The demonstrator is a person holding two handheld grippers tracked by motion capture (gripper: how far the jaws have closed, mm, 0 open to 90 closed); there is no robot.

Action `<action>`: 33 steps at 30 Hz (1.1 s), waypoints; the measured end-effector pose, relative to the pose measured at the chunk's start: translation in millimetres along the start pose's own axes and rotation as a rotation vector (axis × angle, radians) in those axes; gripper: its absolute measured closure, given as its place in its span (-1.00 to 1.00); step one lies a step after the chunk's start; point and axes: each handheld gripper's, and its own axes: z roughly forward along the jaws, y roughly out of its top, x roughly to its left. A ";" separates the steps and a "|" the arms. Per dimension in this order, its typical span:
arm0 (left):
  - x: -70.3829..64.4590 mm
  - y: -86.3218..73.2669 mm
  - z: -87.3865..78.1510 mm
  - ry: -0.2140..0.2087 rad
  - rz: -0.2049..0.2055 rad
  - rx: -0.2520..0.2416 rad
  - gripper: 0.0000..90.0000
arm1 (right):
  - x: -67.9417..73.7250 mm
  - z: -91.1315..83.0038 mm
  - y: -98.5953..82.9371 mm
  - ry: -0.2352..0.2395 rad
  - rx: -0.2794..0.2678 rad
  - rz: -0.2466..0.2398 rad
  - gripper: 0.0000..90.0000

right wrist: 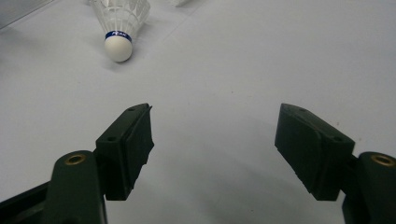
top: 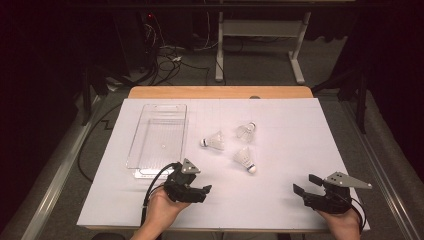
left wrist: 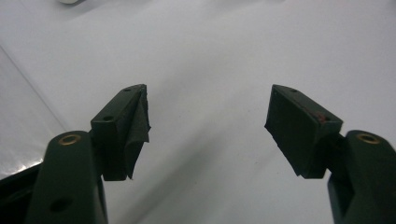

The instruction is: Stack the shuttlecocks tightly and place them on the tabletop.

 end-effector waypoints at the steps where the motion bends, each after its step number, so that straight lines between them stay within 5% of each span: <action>1: 0.0 0.0 0.0 0.000 0.000 0.000 -0.32 | 0.0 -0.1 0.1 0.000 0.002 0.000 -0.38; 33: 7.5 -23.5 -16.4 0.032 -0.031 -0.033 -0.31 | -0.1 0.0 -0.1 -0.001 0.003 0.002 -0.38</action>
